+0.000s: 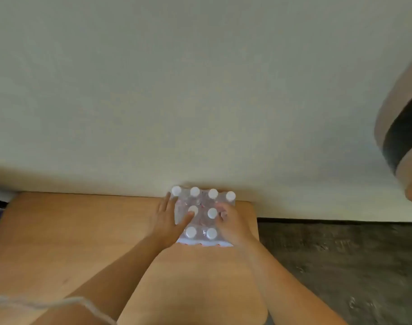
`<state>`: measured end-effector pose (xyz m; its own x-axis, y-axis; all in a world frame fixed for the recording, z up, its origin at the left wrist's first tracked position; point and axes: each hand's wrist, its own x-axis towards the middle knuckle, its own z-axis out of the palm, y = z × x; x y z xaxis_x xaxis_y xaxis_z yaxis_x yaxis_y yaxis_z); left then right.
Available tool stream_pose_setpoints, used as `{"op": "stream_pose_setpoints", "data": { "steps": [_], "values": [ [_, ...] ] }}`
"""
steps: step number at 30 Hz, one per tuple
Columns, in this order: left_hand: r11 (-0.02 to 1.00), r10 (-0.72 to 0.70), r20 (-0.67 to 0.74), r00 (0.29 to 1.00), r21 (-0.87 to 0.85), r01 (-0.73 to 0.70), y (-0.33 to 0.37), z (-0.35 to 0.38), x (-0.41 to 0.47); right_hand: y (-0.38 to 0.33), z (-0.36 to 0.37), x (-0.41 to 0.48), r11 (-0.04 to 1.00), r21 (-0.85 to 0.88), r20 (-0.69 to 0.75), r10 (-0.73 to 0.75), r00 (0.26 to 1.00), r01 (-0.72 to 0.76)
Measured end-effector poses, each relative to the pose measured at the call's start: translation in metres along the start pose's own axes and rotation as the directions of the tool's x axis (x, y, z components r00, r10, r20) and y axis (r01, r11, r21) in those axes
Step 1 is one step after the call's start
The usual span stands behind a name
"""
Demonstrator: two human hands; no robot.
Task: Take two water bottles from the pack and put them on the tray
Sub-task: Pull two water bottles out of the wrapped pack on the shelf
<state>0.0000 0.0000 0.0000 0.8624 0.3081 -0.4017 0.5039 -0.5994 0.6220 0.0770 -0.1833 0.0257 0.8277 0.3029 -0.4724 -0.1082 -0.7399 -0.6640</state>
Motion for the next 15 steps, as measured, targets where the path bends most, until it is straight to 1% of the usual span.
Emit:
{"op": "stream_pose_setpoints", "data": {
  "steps": [1,3,4,6,9,10,13,15],
  "values": [
    [0.992,0.046,0.024,0.999,0.113,-0.048,-0.008,0.008,0.010,0.001,0.004,0.008,1.000,-0.021,-0.017,-0.005,1.000,0.004],
    [0.939,0.131,0.062,0.989,0.312,-0.144,-0.020,0.026,0.027,0.004,0.009,0.021,0.998,-0.054,-0.025,-0.017,1.000,0.015],
    [0.915,0.168,0.076,0.983,0.360,-0.184,-0.024,0.032,0.032,0.007,0.009,0.025,0.997,-0.079,-0.024,-0.011,1.000,0.010],
    [0.857,0.240,0.047,0.970,0.459,-0.235,-0.033,0.047,0.041,0.014,0.013,0.036,0.986,-0.160,-0.025,-0.057,0.998,0.052],
    [0.835,0.302,0.000,0.953,0.483,-0.264,-0.041,0.052,0.044,0.024,0.019,0.044,0.943,-0.281,0.005,-0.181,0.983,0.176],
    [0.831,0.310,0.005,0.951,0.484,-0.274,-0.043,0.053,0.046,0.027,0.021,0.047,0.929,-0.304,0.023,-0.215,0.976,0.212],
    [0.820,0.329,0.000,0.944,0.496,-0.286,-0.045,0.056,0.049,0.029,0.027,0.054,0.895,-0.353,0.081,-0.262,0.962,0.274],
    [0.814,0.337,-0.012,0.941,0.507,-0.285,-0.046,0.057,0.049,0.029,0.030,0.057,0.827,-0.471,0.124,-0.281,0.952,0.306]
  ]
}}
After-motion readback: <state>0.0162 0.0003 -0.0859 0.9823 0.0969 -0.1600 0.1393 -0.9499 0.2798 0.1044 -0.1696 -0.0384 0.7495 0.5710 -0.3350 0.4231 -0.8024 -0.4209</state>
